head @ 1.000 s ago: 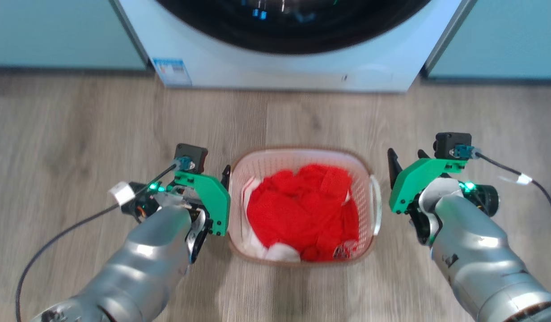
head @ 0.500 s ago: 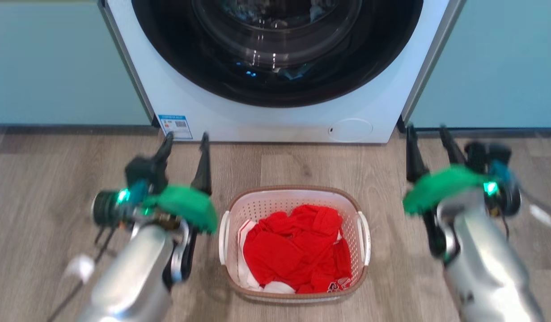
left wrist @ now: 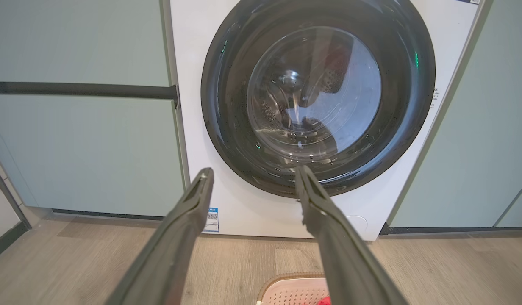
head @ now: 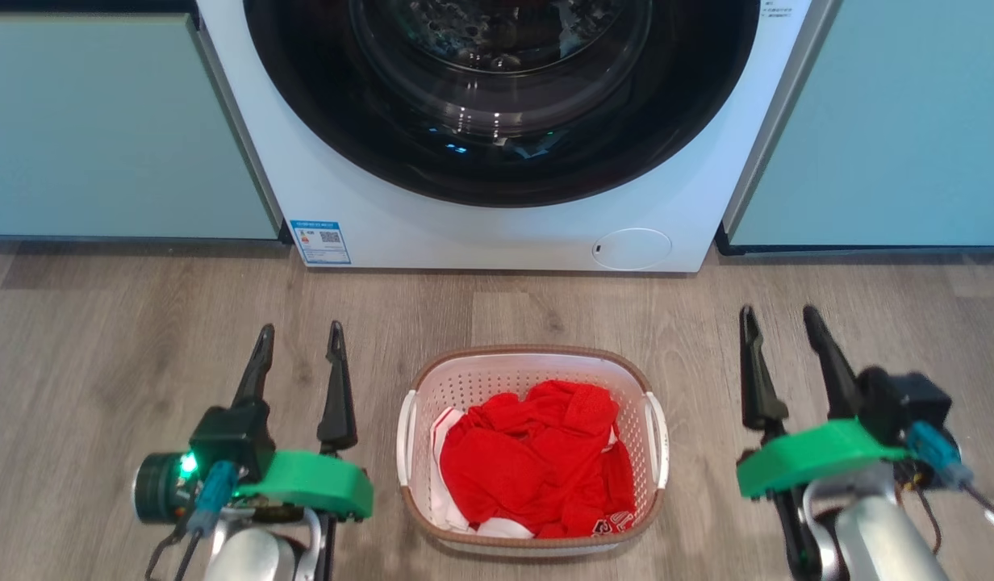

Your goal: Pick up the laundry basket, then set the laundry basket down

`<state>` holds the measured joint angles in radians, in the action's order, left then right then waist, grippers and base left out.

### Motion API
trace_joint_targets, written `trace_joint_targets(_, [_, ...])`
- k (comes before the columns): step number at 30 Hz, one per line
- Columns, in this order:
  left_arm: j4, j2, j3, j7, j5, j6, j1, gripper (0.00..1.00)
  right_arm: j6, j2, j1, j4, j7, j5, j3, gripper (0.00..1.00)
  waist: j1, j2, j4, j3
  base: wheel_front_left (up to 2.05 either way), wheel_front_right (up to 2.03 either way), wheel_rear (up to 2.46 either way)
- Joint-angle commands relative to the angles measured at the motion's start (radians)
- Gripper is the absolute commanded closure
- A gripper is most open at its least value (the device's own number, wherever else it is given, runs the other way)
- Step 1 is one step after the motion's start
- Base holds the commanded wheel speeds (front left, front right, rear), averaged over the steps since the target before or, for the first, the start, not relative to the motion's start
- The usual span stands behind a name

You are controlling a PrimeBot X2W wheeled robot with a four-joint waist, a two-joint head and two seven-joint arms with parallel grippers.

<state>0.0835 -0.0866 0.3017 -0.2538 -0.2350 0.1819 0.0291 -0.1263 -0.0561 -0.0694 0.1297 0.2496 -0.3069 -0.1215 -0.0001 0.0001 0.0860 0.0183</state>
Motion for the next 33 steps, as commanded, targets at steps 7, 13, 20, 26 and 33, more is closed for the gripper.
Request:
trace_joint_targets(7, [-0.054, 0.026, -0.076, -0.008, 0.072, -0.047, -0.015, 0.00, -0.004, 0.006, 0.047, -0.069, 0.012, 0.021, 0.000, 0.00, 0.0001, -0.0001, 0.008, -0.010, 0.00, 0.00, 0.00])
trace_joint_targets(13, [-0.057, 0.034, -0.083, -0.008, 0.081, -0.092, -0.024, 0.00, -0.004, 0.006, 0.061, -0.078, 0.012, 0.018, 0.005, 0.00, 0.0001, -0.0001, 0.009, -0.016, 0.00, 0.00, 0.00])
trace_joint_targets(20, [-0.054, 0.036, -0.088, -0.008, 0.065, -0.117, -0.028, 0.00, -0.004, 0.006, 0.062, -0.080, 0.012, 0.015, 0.003, 0.00, 0.0001, -0.0001, 0.001, -0.019, 0.00, 0.00, 0.00])
trace_joint_targets(26, [-0.058, 0.036, -0.084, -0.008, 0.041, -0.117, -0.027, 0.00, -0.004, 0.006, 0.066, -0.076, 0.012, 0.021, 0.008, 0.00, 0.0001, -0.0001, -0.003, -0.021, 0.00, 0.00, 0.00])
trace_joint_targets(33, [-0.059, 0.036, -0.084, -0.008, 0.039, -0.117, -0.031, 0.00, -0.004, 0.006, 0.071, -0.073, 0.012, 0.012, 0.017, 0.00, 0.0001, -0.0001, -0.003, -0.026, 0.00, 0.00, 0.00])
